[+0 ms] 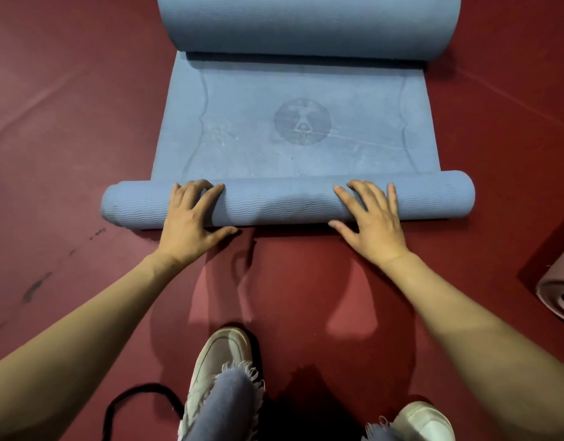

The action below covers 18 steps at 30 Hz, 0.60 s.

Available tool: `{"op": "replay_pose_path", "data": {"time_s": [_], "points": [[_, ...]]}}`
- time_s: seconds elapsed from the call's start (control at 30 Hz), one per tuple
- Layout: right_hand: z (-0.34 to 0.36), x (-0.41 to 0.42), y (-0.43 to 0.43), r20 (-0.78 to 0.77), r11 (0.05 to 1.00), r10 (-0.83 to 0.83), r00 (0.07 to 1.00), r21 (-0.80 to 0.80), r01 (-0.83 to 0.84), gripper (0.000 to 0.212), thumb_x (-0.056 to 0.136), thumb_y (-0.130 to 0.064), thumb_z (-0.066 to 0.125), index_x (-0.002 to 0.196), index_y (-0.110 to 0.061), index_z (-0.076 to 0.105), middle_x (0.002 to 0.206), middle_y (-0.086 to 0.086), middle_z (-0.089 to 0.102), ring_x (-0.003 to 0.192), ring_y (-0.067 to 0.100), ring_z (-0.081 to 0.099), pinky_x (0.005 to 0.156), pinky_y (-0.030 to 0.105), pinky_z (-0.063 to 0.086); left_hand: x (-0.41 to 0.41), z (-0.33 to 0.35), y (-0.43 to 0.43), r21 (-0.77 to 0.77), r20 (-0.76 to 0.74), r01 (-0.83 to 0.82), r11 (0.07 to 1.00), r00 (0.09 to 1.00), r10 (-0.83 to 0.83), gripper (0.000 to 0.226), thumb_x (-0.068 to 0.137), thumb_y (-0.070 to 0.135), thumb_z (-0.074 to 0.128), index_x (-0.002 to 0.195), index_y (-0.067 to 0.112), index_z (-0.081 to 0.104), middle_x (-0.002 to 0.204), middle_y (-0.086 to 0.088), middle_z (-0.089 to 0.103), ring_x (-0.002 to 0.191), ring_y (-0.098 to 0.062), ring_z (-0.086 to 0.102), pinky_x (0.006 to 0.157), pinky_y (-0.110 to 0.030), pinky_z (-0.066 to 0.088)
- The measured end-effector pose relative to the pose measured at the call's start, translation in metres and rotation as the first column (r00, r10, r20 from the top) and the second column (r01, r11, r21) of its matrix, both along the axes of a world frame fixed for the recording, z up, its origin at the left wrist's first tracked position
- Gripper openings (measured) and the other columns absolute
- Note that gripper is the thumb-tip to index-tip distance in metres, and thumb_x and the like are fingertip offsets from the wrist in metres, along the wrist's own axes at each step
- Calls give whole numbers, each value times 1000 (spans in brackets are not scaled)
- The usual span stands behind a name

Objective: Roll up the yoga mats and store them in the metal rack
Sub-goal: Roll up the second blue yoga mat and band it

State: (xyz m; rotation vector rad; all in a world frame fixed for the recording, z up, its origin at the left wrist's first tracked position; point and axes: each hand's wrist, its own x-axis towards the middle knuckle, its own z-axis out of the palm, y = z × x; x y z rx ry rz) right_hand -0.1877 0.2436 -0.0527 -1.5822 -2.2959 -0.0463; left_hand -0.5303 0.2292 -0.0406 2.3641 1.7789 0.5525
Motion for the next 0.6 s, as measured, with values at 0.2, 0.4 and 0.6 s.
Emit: {"op": "replay_pose_path", "data": {"time_s": [0.2,0.4,0.6], "points": [[12,-10,15,36,994,-57,998,-94,60,76,60,-43,83,127,-19,56,127,9,56,120,27,44,104,66,24,3,-1,15,-2,-87,-13,1000,996,13,86,67,70,57,124,6,53,117,-17,53,104,-34,48,97,-56,30],[17,-9,19,65,984,-33,997,-175,44,84,62,-38,83,136,-18,48,139,10,46,132,28,38,109,62,10,5,1,20,-40,-114,-26,999,993,21,86,65,73,55,124,10,50,120,-14,53,107,-34,51,101,-55,28],[38,-13,43,66,944,-47,997,-323,66,77,60,-37,81,130,-29,49,130,-2,48,125,21,38,107,51,20,1,14,33,-78,-52,-25,997,998,21,89,55,77,55,116,12,61,113,-10,60,106,-32,55,93,-48,34]]}}
